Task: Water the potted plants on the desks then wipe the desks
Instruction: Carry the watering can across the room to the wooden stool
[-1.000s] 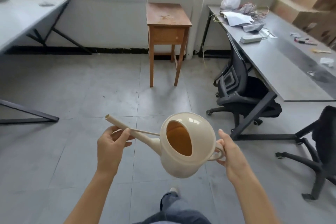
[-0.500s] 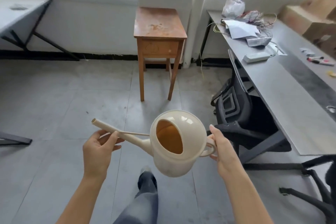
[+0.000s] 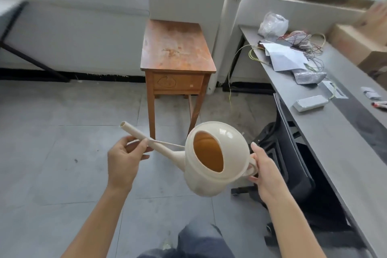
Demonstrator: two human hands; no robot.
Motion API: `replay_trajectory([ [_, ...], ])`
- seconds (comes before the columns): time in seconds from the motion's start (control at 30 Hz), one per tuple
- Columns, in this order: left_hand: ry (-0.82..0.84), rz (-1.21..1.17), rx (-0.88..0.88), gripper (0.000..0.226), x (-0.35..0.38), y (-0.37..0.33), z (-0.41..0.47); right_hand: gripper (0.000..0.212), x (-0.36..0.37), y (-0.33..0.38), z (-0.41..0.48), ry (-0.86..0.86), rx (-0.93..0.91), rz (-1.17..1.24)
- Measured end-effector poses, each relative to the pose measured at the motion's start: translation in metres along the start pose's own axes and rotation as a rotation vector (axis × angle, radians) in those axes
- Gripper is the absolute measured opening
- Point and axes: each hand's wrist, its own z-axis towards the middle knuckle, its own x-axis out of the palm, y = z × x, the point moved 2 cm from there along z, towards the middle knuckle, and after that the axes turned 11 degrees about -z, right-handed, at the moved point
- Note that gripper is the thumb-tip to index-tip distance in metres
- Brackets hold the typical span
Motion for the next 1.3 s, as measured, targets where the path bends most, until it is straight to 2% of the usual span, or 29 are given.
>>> replay_trajectory([
  [0.27,-0.043,0.038,-0.002,0.014,0.063,0.021,0.121,0.049,0.015,0.077,0.137,0.021,-0.029,-0.021],
  [0.63,-0.167,0.07,-0.005,0.01,0.145,0.028,0.28,0.045,0.047,0.195,0.299,0.159,-0.034,-0.065],
  [0.77,-0.196,0.068,-0.015,0.009,0.16,0.032,0.335,0.053,0.062,0.228,0.351,0.12,-0.046,-0.055],
  [0.87,-0.159,0.059,-0.021,0.008,0.171,0.035,0.383,0.066,0.079,0.252,0.386,0.108,-0.032,-0.054],
  [1.0,-0.124,0.021,-0.068,0.013,0.179,0.036,0.449,0.069,0.105,0.281,0.431,0.064,-0.021,-0.084],
  [1.07,-0.097,0.009,-0.094,0.012,0.183,0.032,0.479,0.066,0.117,0.296,0.448,0.03,0.01,-0.061],
  [1.17,-0.05,0.021,-0.106,0.01,0.192,0.028,0.521,0.051,0.13,0.313,0.474,-0.015,0.03,-0.024],
  [1.3,-0.009,0.05,-0.128,0.014,0.202,0.029,0.566,0.047,0.146,0.331,0.502,-0.054,0.08,0.016],
])
